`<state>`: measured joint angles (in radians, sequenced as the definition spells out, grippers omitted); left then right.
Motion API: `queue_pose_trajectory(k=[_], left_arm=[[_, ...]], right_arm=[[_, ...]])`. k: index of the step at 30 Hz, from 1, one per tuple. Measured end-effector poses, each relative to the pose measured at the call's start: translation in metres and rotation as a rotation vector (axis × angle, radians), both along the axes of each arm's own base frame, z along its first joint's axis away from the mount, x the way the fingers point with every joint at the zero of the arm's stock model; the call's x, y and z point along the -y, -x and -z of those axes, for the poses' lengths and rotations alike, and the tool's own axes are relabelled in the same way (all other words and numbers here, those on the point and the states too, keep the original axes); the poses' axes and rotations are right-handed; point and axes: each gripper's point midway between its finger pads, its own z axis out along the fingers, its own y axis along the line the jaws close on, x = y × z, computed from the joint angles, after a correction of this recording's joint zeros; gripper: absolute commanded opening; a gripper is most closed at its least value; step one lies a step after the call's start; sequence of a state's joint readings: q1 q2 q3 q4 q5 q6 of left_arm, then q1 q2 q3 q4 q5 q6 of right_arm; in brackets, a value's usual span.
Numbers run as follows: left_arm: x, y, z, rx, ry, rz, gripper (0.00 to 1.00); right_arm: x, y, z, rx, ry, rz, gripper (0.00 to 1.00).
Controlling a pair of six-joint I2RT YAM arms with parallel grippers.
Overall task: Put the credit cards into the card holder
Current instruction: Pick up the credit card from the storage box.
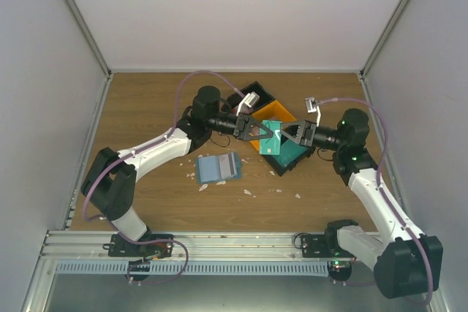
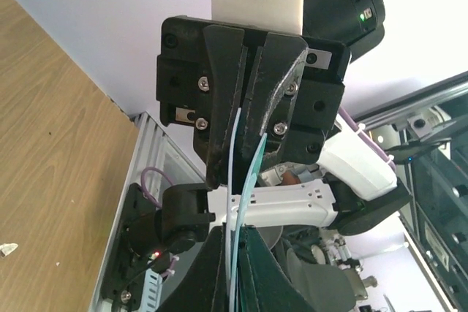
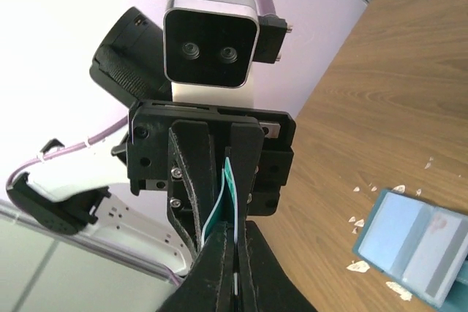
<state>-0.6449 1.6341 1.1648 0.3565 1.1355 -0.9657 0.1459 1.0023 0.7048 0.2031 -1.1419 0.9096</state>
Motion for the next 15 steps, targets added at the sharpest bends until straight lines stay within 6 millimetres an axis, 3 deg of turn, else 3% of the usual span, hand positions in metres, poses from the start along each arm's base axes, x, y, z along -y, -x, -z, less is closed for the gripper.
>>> queue_pose_trajectory(k=[7,11,15], left_arm=[[-0.001,-0.017,0.003,-0.038,-0.006,-0.062,0.11],[-0.007,-0.031,0.010,-0.071,-0.019,-0.110,0.10],[-0.015,-0.041,0.023,-0.111,-0.040,-0.138,0.02]], right_arm=[[0.006,-0.019,0.005,-0.150,-0.043,0.068,0.01],[0.021,-0.035,0.008,-0.223,-0.074,0.131,0.00],[0.035,-0.052,0.014,-0.271,-0.092,0.200,0.01]])
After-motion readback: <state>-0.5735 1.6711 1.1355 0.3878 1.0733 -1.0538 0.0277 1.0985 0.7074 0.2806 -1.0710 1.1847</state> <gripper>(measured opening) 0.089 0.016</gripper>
